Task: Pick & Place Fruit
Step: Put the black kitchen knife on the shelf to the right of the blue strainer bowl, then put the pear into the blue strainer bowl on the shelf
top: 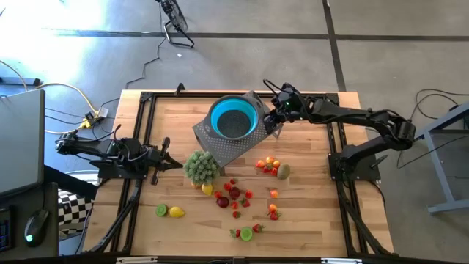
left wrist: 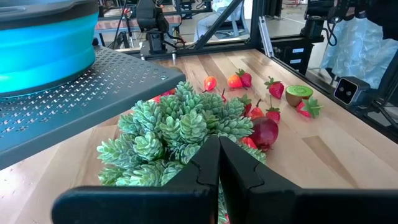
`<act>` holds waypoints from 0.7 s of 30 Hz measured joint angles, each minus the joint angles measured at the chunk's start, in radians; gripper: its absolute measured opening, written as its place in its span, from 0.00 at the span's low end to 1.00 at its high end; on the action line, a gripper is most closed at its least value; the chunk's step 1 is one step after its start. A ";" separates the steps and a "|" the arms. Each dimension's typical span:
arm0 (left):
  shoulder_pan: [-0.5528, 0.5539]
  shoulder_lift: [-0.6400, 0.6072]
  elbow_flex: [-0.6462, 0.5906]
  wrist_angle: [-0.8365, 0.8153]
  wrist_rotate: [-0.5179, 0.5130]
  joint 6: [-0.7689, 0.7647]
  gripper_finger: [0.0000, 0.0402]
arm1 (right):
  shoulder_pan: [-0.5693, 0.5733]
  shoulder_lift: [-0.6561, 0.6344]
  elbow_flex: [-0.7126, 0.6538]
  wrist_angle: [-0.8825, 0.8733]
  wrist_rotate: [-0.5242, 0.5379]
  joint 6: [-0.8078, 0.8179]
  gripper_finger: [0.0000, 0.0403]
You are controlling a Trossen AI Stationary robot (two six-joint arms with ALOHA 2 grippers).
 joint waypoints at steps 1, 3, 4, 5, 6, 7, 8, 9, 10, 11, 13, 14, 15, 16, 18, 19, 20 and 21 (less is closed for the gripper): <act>0.000 0.000 0.000 0.000 0.000 0.000 0.00 | 0.000 0.000 0.000 0.000 0.005 0.000 0.00; 0.000 0.000 0.000 0.000 0.000 0.000 0.00 | 0.000 0.000 0.000 0.000 0.017 0.000 0.00; 0.000 0.000 0.000 0.000 0.000 0.000 0.00 | 0.000 0.000 0.000 0.000 0.020 -0.001 0.00; 0.000 0.000 0.000 0.000 0.000 0.000 0.00 | 0.000 0.000 0.000 0.000 0.020 -0.003 0.00; 0.000 0.000 0.000 0.000 0.000 0.000 0.00 | 0.000 -0.004 0.000 -0.001 0.018 -0.004 0.00; 0.000 0.000 0.000 0.000 0.000 0.000 0.00 | 0.000 -0.009 0.000 -0.001 0.012 -0.006 0.00; 0.000 0.000 0.000 0.000 0.000 0.000 0.00 | 0.001 -0.018 0.000 -0.001 0.000 -0.008 0.00; 0.000 0.000 0.000 0.000 0.000 0.000 0.00 | 0.001 -0.031 0.000 -0.002 -0.010 -0.008 0.00; 0.000 0.000 0.000 0.000 0.000 0.000 0.00 | 0.004 -0.048 0.000 -0.004 -0.021 -0.008 0.00; 0.000 0.000 0.000 0.000 0.000 0.000 0.00 | 0.007 -0.067 0.000 -0.004 -0.029 -0.009 0.00; 0.000 0.000 0.000 0.000 0.000 0.000 0.00 | 0.019 -0.112 0.000 -0.008 -0.027 -0.011 0.00; 0.000 0.000 0.000 0.000 0.000 0.000 0.00 | 0.025 -0.137 0.000 -0.015 -0.027 -0.011 0.00; 0.000 0.000 0.000 0.000 0.000 0.000 0.00 | 0.031 -0.165 0.000 -0.025 -0.027 -0.011 0.00; 0.000 0.000 0.000 0.000 0.000 0.000 0.00 | 0.038 -0.193 0.000 -0.038 -0.028 -0.011 0.00; 0.000 0.000 0.000 0.000 0.000 0.000 0.00 | 0.057 -0.252 0.000 -0.067 -0.029 -0.010 0.00; 0.000 0.000 0.000 0.000 0.000 0.000 0.00 | 0.069 -0.282 0.000 -0.086 -0.027 -0.009 0.00; 0.000 0.000 0.000 0.000 0.000 0.000 0.00 | 0.082 -0.308 0.000 -0.109 -0.028 -0.008 0.00; 0.000 0.000 0.000 0.000 0.000 0.000 0.00 | 0.096 -0.331 0.000 -0.132 -0.028 -0.006 0.00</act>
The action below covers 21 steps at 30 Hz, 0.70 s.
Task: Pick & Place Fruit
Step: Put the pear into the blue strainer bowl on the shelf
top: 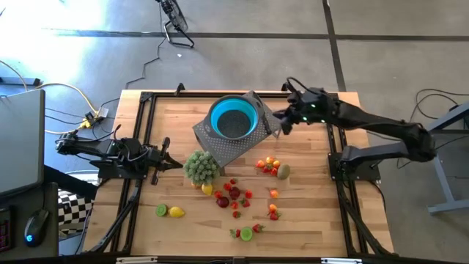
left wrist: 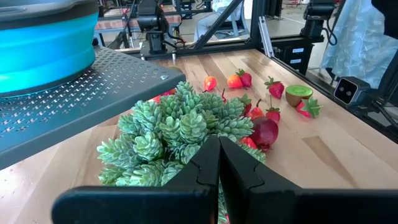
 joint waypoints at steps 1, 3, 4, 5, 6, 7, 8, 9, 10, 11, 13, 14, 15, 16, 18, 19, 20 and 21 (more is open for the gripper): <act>0.000 0.000 0.000 0.000 0.000 0.000 0.00 | 0.018 -0.023 0.000 -0.022 0.000 0.013 0.00; 0.000 0.000 0.000 0.000 0.000 0.000 0.00 | 0.056 -0.055 0.000 -0.058 0.005 0.054 0.00; 0.000 0.000 0.000 0.000 0.000 0.000 0.00 | 0.078 -0.066 0.000 -0.074 0.015 0.073 0.00; 0.000 0.000 0.000 0.000 0.000 0.000 0.00 | 0.102 -0.072 0.000 -0.090 0.028 0.093 0.00; 0.000 0.000 0.000 0.000 0.000 0.000 0.00 | 0.129 -0.075 0.000 -0.102 0.044 0.109 0.00; 0.000 0.000 0.000 0.000 0.000 0.000 0.00 | 0.157 -0.075 0.000 -0.113 0.057 0.123 0.00; 0.000 0.000 0.000 0.000 0.000 0.000 0.00 | 0.186 -0.074 0.000 -0.125 0.071 0.135 0.00; 0.000 0.000 0.000 0.000 0.000 0.000 0.00 | 0.213 -0.074 0.000 -0.135 0.085 0.146 0.00; 0.000 0.000 0.000 0.000 0.000 0.000 0.00 | 0.241 -0.072 0.000 -0.144 0.099 0.154 0.00; 0.000 0.000 0.000 0.000 0.000 0.000 0.00 | 0.269 -0.065 0.000 -0.145 0.107 0.160 0.00; 0.000 0.000 0.000 0.000 0.000 0.000 0.00 | 0.325 -0.059 0.000 -0.149 0.111 0.164 0.00; 0.000 0.000 0.000 0.000 0.000 0.000 0.00 | 0.351 -0.059 0.000 -0.150 0.111 0.163 0.00; 0.000 0.000 0.000 0.000 0.000 0.000 0.00 | 0.374 -0.059 0.000 -0.148 0.110 0.156 0.00; 0.000 0.000 0.000 0.000 0.000 0.000 0.00 | 0.397 -0.059 0.000 -0.145 0.108 0.150 0.00; 0.000 0.000 0.000 0.000 0.000 0.000 0.00 | 0.438 -0.053 0.000 -0.144 0.107 0.146 0.00; 0.000 0.000 0.000 0.000 0.000 0.000 0.00 | 0.455 -0.051 0.000 -0.148 0.107 0.146 0.00; 0.000 0.000 0.000 0.000 0.000 0.000 0.00 | 0.471 -0.050 0.000 -0.148 0.107 0.146 0.00; 0.000 0.000 0.000 0.000 0.000 0.000 0.00 | 0.485 -0.049 0.000 -0.146 0.107 0.146 0.00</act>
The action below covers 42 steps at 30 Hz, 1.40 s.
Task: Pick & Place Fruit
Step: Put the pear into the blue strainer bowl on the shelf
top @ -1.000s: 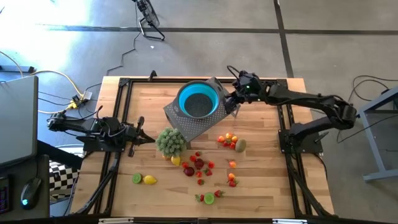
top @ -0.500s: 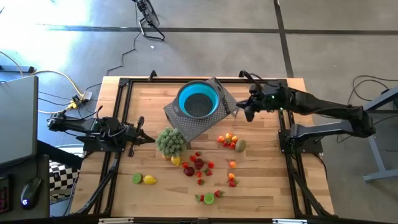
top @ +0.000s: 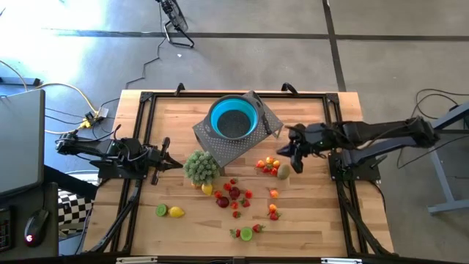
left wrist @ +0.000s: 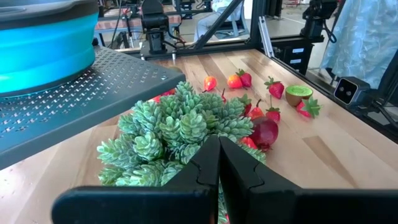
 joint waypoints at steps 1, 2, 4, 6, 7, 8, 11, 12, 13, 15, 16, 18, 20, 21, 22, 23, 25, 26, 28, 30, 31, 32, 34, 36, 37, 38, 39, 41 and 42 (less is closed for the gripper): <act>0.000 0.000 0.000 0.000 0.000 0.000 0.00 | 0.010 0.003 0.000 0.002 0.000 0.000 0.00; 0.000 0.000 0.000 0.000 0.000 0.000 0.00 | 0.017 0.007 0.001 0.004 -0.001 0.000 0.00; 0.000 0.000 0.000 0.001 0.000 0.000 0.00 | 0.028 0.013 0.000 -0.001 0.000 -0.001 0.00; 0.000 0.000 0.000 0.007 0.000 0.000 0.00 | 0.030 0.024 0.000 0.008 0.006 -0.001 0.00; 0.000 0.000 -0.001 0.018 0.000 0.000 0.00 | 0.030 0.027 0.000 0.013 0.013 -0.001 0.00; 0.000 0.000 -0.002 0.031 0.000 0.000 0.00 | 0.030 0.030 0.000 0.014 0.025 -0.001 0.00; 0.000 0.000 -0.005 0.070 0.000 0.000 0.00 | 0.025 0.037 0.000 0.016 0.061 -0.021 0.00; 0.000 0.000 -0.006 0.086 0.000 0.000 0.00 | 0.025 0.040 0.000 0.022 0.072 -0.036 0.00; 0.000 0.000 -0.006 0.104 0.000 0.000 0.00 | 0.025 0.042 0.000 0.026 0.082 -0.053 0.00; 0.000 0.000 -0.006 0.142 -0.001 -0.013 0.00 | 0.025 0.044 0.000 0.026 0.096 -0.089 0.00; 0.000 0.000 -0.006 0.161 0.000 -0.032 0.00 | 0.025 0.044 0.000 0.032 0.097 -0.106 0.00; 0.000 0.000 -0.006 0.188 -0.001 -0.074 0.00 | 0.025 0.042 0.000 0.042 0.097 -0.130 0.00; 0.000 0.000 -0.006 0.217 -0.001 -0.100 0.00 | 0.025 0.043 0.000 0.045 0.097 -0.132 0.00; 0.000 0.000 -0.005 0.228 -0.001 -0.101 0.00 | 0.025 0.043 0.000 0.044 0.098 -0.133 0.00; 0.000 0.000 -0.004 0.233 -0.001 -0.101 0.00 | 0.025 0.043 0.000 0.044 0.098 -0.140 0.00; 0.000 0.000 -0.003 0.233 -0.001 -0.101 0.00 | 0.025 0.043 0.000 0.045 0.098 -0.155 0.00; 0.000 0.000 -0.003 0.228 -0.019 -0.101 0.00 | 0.025 0.043 0.000 0.047 0.105 -0.192 0.00; 0.000 0.000 -0.003 0.228 -0.036 -0.101 0.00 | 0.025 0.043 0.000 0.048 0.106 -0.212 0.00; 0.000 0.000 -0.003 0.229 -0.087 -0.093 0.00 | 0.025 0.043 0.000 0.054 0.106 -0.243 0.00; 0.000 0.000 -0.003 0.229 -0.133 -0.079 0.00 | 0.025 0.043 0.000 0.062 0.106 -0.262 0.00; 0.000 0.000 -0.003 0.229 -0.150 -0.073 0.00 | 0.025 0.043 0.000 0.065 0.106 -0.263 0.00; 0.000 0.000 -0.003 0.229 -0.160 -0.073 0.00 | 0.025 0.043 0.000 0.073 0.109 -0.264 0.00; 0.000 0.000 -0.003 0.229 -0.168 -0.073 0.00 | 0.025 0.043 0.000 0.091 0.138 -0.269 0.01; 0.000 0.000 -0.002 0.229 -0.169 -0.072 0.00 | 0.025 0.045 0.000 0.103 0.162 -0.293 0.01; 0.000 0.000 -0.002 0.229 -0.169 -0.071 0.00 | 0.025 0.050 0.000 0.107 0.172 -0.309 0.02; 0.000 0.000 -0.002 0.229 -0.169 -0.071 0.00 | 0.025 0.055 0.000 0.109 0.188 -0.321 0.02; 0.000 0.000 -0.002 0.228 -0.169 -0.071 0.00 | 0.025 0.058 0.000 0.109 0.206 -0.330 0.04; 0.000 0.000 -0.002 0.225 -0.169 -0.071 0.00 | 0.025 0.070 0.000 0.112 0.220 -0.334 0.08; 0.000 0.000 -0.001 0.225 -0.169 -0.071 0.00 | 0.025 0.077 0.000 0.114 0.217 -0.331 0.11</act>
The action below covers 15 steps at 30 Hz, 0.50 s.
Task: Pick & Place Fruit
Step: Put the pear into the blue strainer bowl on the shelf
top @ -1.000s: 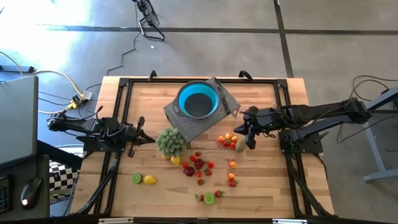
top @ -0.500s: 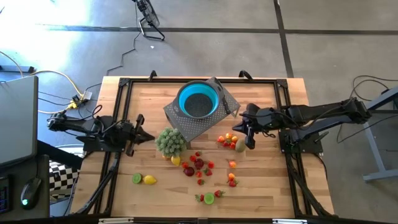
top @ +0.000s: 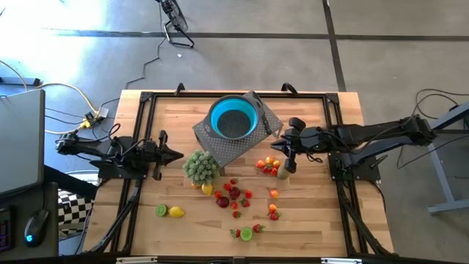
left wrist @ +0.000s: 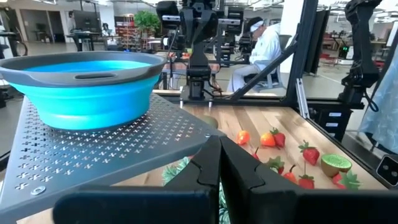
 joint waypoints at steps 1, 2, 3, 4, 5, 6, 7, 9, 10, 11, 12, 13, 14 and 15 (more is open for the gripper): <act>0.000 0.000 0.000 0.000 0.000 0.000 0.00 | 0.000 0.009 0.000 0.000 -0.009 0.009 0.14; 0.000 0.000 0.000 0.000 0.000 0.000 0.00 | 0.000 0.019 0.000 -0.001 -0.018 0.017 0.18; 0.000 0.000 0.000 0.000 0.000 0.000 0.00 | 0.000 0.030 0.000 -0.002 -0.020 0.021 0.22; 0.000 0.000 0.000 0.000 -0.001 0.000 0.00 | 0.000 0.042 0.000 -0.004 -0.023 0.021 0.27; 0.000 0.000 0.000 0.000 -0.003 0.000 0.00 | 0.000 0.054 0.000 -0.006 -0.023 0.018 0.32; 0.000 0.000 0.000 0.000 -0.005 0.000 0.00 | 0.001 0.062 0.000 -0.009 -0.024 0.016 0.37; 0.000 0.000 0.000 0.000 -0.005 0.000 0.00 | 0.001 0.070 0.000 -0.013 -0.023 0.016 0.42; 0.000 0.000 0.000 0.000 -0.005 0.000 0.00 | 0.001 0.088 0.000 -0.021 -0.023 0.009 0.50; 0.000 0.000 0.000 0.000 -0.005 0.000 0.00 | 0.000 0.097 0.000 -0.024 -0.021 -0.002 0.53; 0.000 0.000 0.000 0.000 -0.005 0.000 0.00 | 0.000 0.104 0.000 -0.027 -0.019 -0.008 0.55; 0.000 0.000 0.000 0.000 -0.005 0.000 0.00 | 0.001 0.109 0.000 -0.029 -0.019 -0.008 0.57; 0.000 0.000 0.000 0.000 -0.005 0.000 0.00 | 0.001 0.116 0.000 -0.028 -0.019 -0.007 0.59; 0.000 0.000 0.000 0.000 -0.006 0.000 0.00 | 0.001 0.122 0.000 -0.025 -0.019 -0.004 0.59; 0.000 0.000 0.000 0.000 -0.006 0.000 0.00 | 0.001 0.128 0.000 -0.023 -0.020 -0.001 0.60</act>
